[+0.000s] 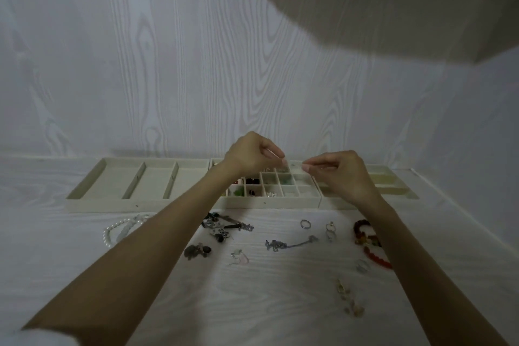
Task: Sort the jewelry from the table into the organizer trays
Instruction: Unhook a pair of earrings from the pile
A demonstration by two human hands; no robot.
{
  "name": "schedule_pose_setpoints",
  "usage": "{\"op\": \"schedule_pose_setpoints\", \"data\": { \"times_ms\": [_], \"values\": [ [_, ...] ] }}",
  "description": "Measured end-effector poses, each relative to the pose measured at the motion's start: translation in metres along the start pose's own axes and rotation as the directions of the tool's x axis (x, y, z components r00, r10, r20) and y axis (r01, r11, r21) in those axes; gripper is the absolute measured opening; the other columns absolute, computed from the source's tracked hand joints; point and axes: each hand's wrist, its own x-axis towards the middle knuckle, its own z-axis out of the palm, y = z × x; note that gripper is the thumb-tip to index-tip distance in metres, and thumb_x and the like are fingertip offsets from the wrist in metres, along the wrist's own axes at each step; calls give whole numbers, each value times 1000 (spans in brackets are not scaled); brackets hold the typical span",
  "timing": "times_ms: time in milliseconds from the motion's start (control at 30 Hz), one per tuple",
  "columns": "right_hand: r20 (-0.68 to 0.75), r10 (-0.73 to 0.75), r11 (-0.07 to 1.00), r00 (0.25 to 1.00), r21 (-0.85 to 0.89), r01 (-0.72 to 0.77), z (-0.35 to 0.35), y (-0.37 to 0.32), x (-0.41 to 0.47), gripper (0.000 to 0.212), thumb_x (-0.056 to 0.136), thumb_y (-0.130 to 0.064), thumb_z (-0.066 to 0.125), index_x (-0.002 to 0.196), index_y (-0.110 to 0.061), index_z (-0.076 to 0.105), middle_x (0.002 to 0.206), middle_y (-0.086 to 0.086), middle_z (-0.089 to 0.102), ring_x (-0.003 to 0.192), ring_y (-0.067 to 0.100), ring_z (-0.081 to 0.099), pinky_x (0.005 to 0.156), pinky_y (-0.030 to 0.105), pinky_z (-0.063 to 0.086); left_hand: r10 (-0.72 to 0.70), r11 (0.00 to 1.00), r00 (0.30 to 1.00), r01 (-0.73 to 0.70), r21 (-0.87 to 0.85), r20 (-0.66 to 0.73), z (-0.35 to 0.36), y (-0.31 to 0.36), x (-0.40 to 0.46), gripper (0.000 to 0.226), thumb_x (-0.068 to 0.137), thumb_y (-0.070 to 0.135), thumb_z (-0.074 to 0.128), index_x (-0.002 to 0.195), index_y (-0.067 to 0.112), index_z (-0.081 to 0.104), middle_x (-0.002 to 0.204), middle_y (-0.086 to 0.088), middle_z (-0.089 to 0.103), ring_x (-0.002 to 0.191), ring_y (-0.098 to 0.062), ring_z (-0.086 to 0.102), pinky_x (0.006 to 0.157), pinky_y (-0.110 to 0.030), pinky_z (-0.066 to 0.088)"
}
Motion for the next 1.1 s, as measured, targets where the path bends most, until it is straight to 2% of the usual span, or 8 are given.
{"op": "schedule_pose_setpoints", "data": {
  "times_ms": [100,200,300,467,633,733,833,1100],
  "values": [
    [15,-5,999,1000,-36,5,4,19,7,14,78,-18,75,91,-14,76,85,0,74,79,9,69,80,22,55,-3,998,1000,3,69,6,11,-5,15,10,75,28,78,77,33,70,75,11,72,80,-4,67,84,-29,54],
    [71,52,990,996,-132,-42,11,32,11,11,76,-24,77,86,-20,77,77,-6,73,74,5,66,74,24,54,8,988,1000,-10,152,16,23,-10,23,8,78,25,75,83,31,74,78,12,70,84,-4,67,79,-24,52],
    [135,93,968,986,-244,-58,18,39,15,9,73,-31,79,79,-26,77,67,-14,67,66,1,59,62,20,45,13,967,999,-25,252,50,31,-13,25,11,82,23,71,90,28,76,86,10,72,86,-6,66,79,-26,54],
    [192,89,920,977,-391,-7,27,40,20,9,72,-36,78,78,-29,76,66,-17,62,64,0,55,53,14,34,0,934,995,-35,355,99,35,-15,24,13,83,27,70,94,31,76,97,10,72,89,-7,64,74,-24,51],
    [281,102,862,954,-504,56,28,33,30,7,76,-33,75,81,-30,77,78,-9,70,76,10,63,61,21,42,-29,927,997,-1,375,72,38,-17,28,11,76,24,76,86,28,75,87,10,72,86,-8,66,70,-23,48],
    [344,113,797,932,-592,121,31,24,38,8,73,-27,76,80,-30,77,81,-5,71,79,13,63,61,21,40,-38,917,995,-2,400,93,41,-19,32,10,74,29,78,84,28,75,84,12,71,86,-8,65,69,-22,45],
    [351,175,753,920,-650,105,35,18,45,11,71,-22,76,81,-27,77,86,-4,70,83,16,64,63,24,41,-50,911,994,6,412,96,42,-22,33,11,74,31,78,84,28,76,88,11,72,88,-9,65,75,-26,49],
    [412,305,670,859,-734,114,38,9,55,24,79,-25,68,102,-18,70,101,2,67,90,21,61,72,28,49,-52,910,994,5,414,101,42,-23,34,13,74,35,78,86,29,76,90,11,72,88,-8,63,69,-22,41]
  ]
}}
